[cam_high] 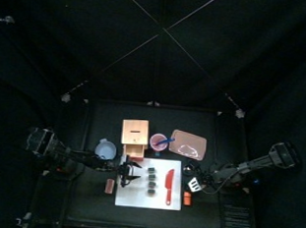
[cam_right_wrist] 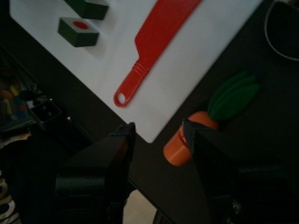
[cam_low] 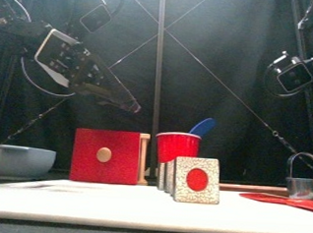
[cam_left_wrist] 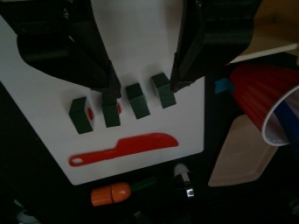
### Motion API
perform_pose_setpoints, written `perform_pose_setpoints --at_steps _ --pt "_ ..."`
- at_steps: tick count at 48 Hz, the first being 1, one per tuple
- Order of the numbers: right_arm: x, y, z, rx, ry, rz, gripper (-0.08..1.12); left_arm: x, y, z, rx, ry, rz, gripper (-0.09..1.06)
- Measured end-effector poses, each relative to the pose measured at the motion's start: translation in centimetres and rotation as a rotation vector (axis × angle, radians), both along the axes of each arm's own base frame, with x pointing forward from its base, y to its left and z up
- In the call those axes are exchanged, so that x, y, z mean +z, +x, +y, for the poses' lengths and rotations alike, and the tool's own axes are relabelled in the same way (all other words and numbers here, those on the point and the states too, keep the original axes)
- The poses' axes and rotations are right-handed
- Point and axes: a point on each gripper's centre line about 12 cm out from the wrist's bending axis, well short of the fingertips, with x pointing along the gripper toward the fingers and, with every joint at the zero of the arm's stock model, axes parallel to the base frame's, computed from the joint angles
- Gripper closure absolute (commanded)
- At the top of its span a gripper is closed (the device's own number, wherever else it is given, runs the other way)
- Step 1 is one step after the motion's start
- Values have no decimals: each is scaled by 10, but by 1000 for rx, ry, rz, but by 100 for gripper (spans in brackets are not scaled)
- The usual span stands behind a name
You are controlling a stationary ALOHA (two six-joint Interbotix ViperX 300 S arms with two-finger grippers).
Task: Place sushi on board then cut the sushi with the knife then place the pieces on the plate
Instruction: Place the 4 sushi pieces on the plate
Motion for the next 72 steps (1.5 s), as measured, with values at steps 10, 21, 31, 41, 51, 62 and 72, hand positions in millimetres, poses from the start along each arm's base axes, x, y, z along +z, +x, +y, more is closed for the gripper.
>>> perform_pose_setpoints --at_steps 10,21,31,41,51,62,72 --pt "29 21 -5 136 -199 -151 22 -1 1 5 6 9 2 12" --pt "52 45 -23 255 -471 -277 22 3 3 11 19 13 -10 12" --pt "67 64 -37 175 -406 -358 22 7 3 14 28 11 -20 12" --pt "66 67 -39 201 -437 -340 22 9 5 17 37 12 -28 12" --pt "57 80 -45 348 -615 -240 22 10 6 21 49 11 -32 12" --pt "34 114 -50 557 -734 -134 22 10 6 23 55 9 -32 12" --pt "15 138 -63 656 -738 -67 22 16 5 27 69 7 -56 12"
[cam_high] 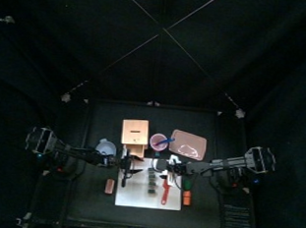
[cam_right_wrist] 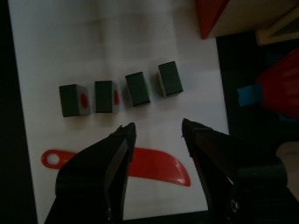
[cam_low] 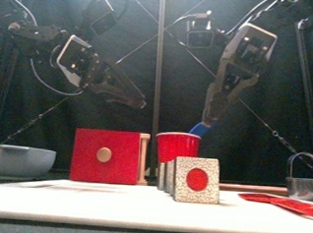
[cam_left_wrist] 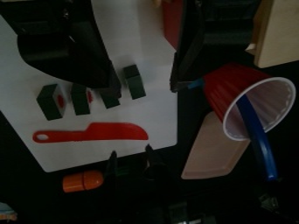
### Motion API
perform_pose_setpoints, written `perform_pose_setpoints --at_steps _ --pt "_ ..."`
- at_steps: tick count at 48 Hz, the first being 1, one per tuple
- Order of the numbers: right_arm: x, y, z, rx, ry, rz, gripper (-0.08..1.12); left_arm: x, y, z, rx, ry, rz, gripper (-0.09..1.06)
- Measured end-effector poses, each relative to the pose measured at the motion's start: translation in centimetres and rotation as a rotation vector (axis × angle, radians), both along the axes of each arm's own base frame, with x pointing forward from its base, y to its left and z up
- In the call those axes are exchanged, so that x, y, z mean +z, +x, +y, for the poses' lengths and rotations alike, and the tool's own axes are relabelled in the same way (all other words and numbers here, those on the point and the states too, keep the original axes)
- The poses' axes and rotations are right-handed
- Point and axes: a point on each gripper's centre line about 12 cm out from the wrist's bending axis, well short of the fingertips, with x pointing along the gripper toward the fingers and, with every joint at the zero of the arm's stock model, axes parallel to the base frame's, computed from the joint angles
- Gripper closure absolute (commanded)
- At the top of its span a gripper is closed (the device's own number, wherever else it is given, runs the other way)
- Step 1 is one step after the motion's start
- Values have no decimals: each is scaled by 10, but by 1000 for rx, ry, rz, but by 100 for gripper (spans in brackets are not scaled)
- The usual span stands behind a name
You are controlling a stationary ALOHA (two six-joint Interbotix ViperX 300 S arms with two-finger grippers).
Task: Place sushi on board then cut the sushi with the knife then place the pieces on the plate
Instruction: Place the 4 sushi pieces on the plate
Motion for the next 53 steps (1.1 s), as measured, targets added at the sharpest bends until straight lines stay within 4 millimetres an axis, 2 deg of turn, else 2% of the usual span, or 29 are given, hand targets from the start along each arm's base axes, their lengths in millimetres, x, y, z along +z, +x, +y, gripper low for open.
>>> perform_pose_setpoints --at_steps 11,24,44,53 --pt "-14 25 -14 65 -21 36 22 9 -17 3 13 9 -72 12" --pt "-34 48 -23 86 -37 71 22 6 -47 9 46 -8 -85 12" --pt "-59 57 -26 79 -36 98 23 13 -64 14 63 -11 -123 12" --pt "-66 58 -33 63 -33 114 34 12 -65 15 68 -13 -120 12"
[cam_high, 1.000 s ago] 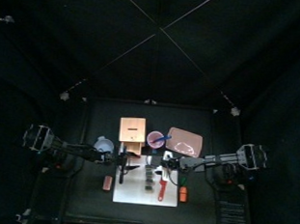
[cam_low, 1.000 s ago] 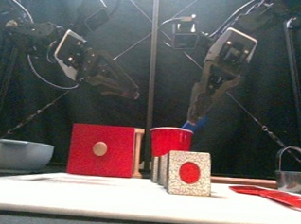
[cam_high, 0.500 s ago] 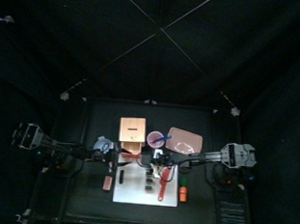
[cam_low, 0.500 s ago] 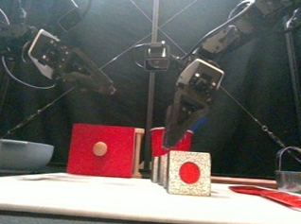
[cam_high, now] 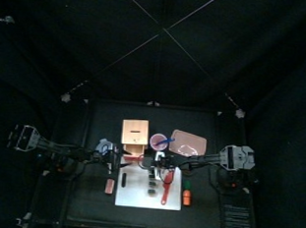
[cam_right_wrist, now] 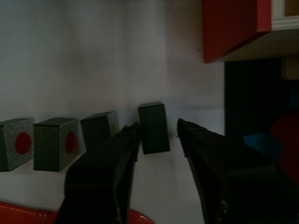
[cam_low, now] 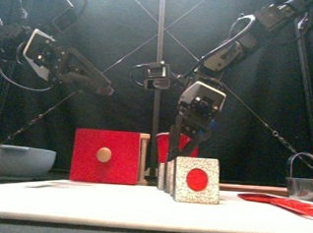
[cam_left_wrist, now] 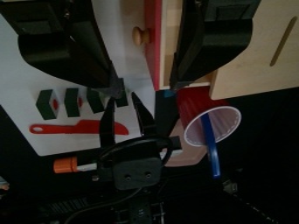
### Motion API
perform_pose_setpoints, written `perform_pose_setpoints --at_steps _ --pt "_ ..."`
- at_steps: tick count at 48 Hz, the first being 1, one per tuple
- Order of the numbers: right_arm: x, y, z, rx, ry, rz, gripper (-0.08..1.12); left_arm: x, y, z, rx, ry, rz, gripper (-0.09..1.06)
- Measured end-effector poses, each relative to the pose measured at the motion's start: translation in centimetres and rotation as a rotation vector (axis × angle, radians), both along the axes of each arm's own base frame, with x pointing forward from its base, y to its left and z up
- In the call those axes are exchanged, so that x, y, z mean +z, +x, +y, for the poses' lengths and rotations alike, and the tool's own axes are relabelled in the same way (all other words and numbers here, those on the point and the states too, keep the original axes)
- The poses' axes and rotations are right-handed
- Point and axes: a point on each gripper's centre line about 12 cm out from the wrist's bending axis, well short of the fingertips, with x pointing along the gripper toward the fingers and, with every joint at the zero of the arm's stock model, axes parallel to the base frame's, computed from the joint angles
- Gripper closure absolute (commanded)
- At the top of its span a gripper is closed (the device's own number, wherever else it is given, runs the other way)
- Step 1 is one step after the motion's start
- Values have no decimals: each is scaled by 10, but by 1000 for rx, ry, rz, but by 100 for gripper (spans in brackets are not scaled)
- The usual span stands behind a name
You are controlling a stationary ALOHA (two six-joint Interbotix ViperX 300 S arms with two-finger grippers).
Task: Place sushi on board then cut the sushi with the knife then place the pieces on the plate
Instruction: Place the 4 sushi pieces on the plate
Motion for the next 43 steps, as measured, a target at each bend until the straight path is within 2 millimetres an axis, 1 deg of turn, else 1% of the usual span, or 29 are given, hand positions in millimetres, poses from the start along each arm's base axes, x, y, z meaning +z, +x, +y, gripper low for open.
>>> perform_pose_setpoints --at_steps 6,9,14,17,20,25,31,35,40,43 --pt "-1 1 -1 -1 -1 0 43 0 0 0 -1 1 0 12" --pt "0 2 -1 -3 0 -3 46 -1 -1 0 -1 1 3 12" --pt "2 2 0 -17 13 3 46 -3 -2 1 5 -3 9 12" --pt "7 -2 2 -24 22 18 46 -4 -3 1 7 -5 11 12" --pt "18 -7 5 -31 36 29 46 -3 -3 1 12 -9 10 12" --pt "37 -30 12 -59 81 81 47 -3 -3 2 11 -8 10 12" --pt "51 -61 19 -94 134 119 48 -3 -3 3 17 -6 9 12" --pt "59 -86 20 -137 169 113 48 -3 -3 4 20 -6 10 12" --pt "68 -111 20 -179 195 83 48 -3 -4 5 24 -7 9 12" --pt "73 -127 16 -216 205 56 48 -3 -3 5 26 -7 10 12"
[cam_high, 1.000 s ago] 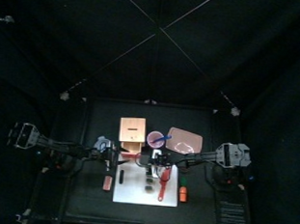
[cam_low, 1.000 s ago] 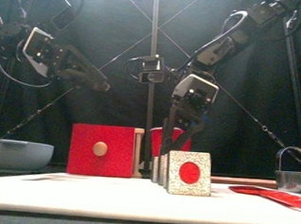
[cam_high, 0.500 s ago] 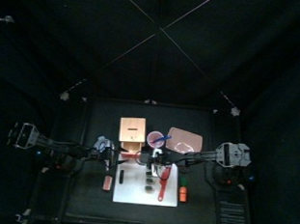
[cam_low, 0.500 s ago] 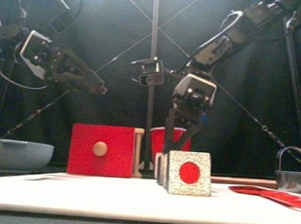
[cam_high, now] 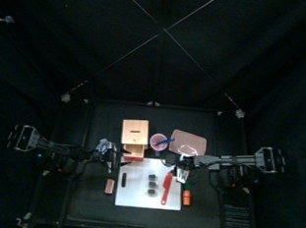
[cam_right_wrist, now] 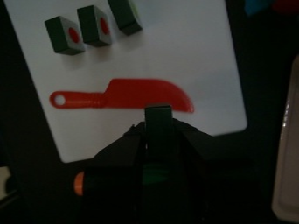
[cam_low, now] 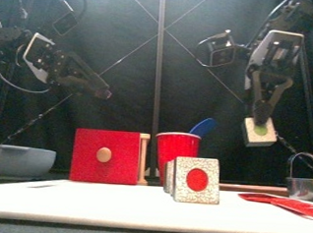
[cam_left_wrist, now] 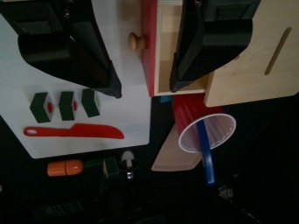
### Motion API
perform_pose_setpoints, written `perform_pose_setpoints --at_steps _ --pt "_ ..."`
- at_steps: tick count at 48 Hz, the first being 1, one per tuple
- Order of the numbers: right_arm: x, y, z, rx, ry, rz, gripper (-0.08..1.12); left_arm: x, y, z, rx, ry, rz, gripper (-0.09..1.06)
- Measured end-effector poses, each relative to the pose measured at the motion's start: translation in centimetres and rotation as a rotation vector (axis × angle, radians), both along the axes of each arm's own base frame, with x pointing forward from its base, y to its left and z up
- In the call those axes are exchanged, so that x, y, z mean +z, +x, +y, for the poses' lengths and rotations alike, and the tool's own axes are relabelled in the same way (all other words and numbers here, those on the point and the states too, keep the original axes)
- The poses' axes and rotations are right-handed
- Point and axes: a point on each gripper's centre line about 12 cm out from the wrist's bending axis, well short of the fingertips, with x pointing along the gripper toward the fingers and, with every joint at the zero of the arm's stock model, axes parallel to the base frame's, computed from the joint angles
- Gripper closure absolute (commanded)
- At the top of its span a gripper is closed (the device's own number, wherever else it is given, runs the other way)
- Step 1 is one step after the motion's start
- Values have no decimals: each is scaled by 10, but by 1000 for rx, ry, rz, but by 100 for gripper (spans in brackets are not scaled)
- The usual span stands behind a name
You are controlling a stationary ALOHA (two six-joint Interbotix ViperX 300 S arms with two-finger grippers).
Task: Place sushi on board then cut the sushi with the knife then place the pieces on the plate
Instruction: Place the 4 sushi pieces on the plate
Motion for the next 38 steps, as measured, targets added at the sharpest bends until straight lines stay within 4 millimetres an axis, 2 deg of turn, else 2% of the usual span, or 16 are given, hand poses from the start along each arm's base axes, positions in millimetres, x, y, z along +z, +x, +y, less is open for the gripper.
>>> perform_pose_setpoints --at_steps 7,12,21,27,38 --pt "6 -26 -26 -69 -73 -79 48 1 0 4 12 2 -1 12" --pt "0 -37 -56 -133 -162 -129 47 1 0 6 21 1 -3 12" --pt "-13 -42 -110 -260 -267 -175 47 0 0 7 23 3 0 12" --pt "-34 -45 -138 -331 -277 -123 47 0 0 8 26 2 0 12" --pt "-57 -40 -171 -422 -245 -50 47 1 0 8 29 2 0 12"
